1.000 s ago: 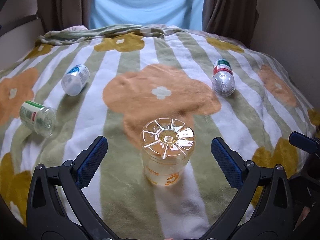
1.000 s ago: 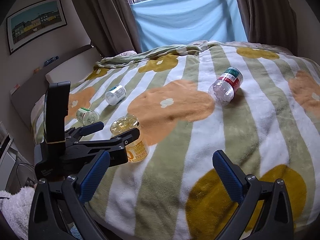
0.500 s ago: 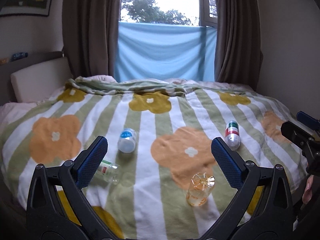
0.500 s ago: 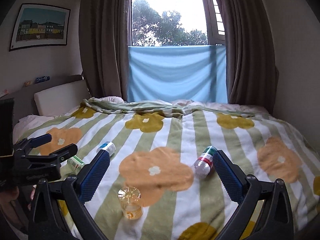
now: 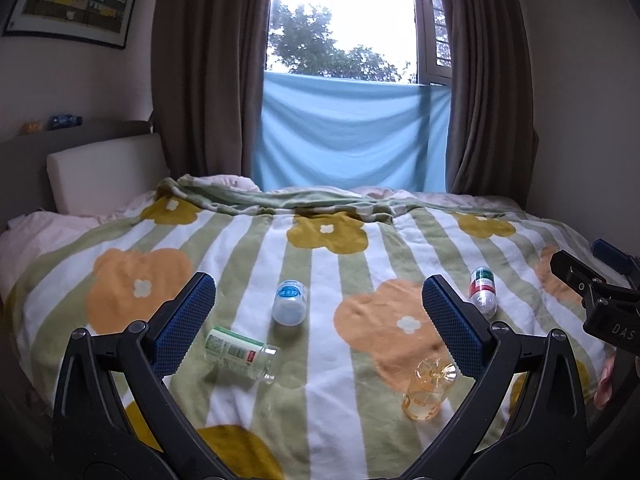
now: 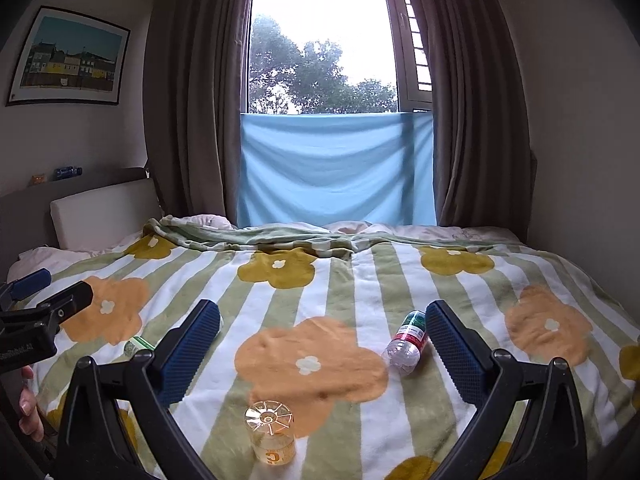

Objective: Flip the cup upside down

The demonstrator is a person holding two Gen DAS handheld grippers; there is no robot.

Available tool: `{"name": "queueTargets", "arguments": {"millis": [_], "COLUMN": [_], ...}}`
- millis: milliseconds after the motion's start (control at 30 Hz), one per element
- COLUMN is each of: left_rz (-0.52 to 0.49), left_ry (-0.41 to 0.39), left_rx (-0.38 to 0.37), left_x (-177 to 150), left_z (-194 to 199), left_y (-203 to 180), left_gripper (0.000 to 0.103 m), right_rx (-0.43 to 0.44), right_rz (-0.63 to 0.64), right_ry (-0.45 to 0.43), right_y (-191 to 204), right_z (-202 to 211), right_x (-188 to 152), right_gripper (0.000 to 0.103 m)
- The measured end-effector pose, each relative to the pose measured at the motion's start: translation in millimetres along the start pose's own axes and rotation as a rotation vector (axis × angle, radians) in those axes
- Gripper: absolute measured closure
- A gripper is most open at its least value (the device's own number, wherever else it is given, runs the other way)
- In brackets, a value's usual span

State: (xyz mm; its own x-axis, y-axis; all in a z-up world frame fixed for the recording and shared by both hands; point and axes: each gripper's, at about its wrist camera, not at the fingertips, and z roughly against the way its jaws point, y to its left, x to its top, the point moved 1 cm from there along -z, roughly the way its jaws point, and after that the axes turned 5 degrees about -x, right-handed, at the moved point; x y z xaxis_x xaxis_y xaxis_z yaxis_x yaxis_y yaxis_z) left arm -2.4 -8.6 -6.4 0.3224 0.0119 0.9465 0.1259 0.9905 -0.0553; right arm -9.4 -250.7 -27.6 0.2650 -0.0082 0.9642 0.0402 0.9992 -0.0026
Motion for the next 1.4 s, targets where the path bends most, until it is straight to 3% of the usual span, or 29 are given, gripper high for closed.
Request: {"name": "queueTargets", "arguments": {"millis": [1400], "left_rz": [-0.022], "left_ry": [-0.036], "left_rx": [0.007], "left_x": [6.0], "left_z": [6.9], "left_y": [-5.3], "left_gripper": [0.000], "right_rx": [-0.036], "right_rz": [-0.009], "right_ry": [-0.007], "right_y": [0.4], "right_z": [-1.3], "right_x": [-0.4], "right_gripper": [0.000]}}
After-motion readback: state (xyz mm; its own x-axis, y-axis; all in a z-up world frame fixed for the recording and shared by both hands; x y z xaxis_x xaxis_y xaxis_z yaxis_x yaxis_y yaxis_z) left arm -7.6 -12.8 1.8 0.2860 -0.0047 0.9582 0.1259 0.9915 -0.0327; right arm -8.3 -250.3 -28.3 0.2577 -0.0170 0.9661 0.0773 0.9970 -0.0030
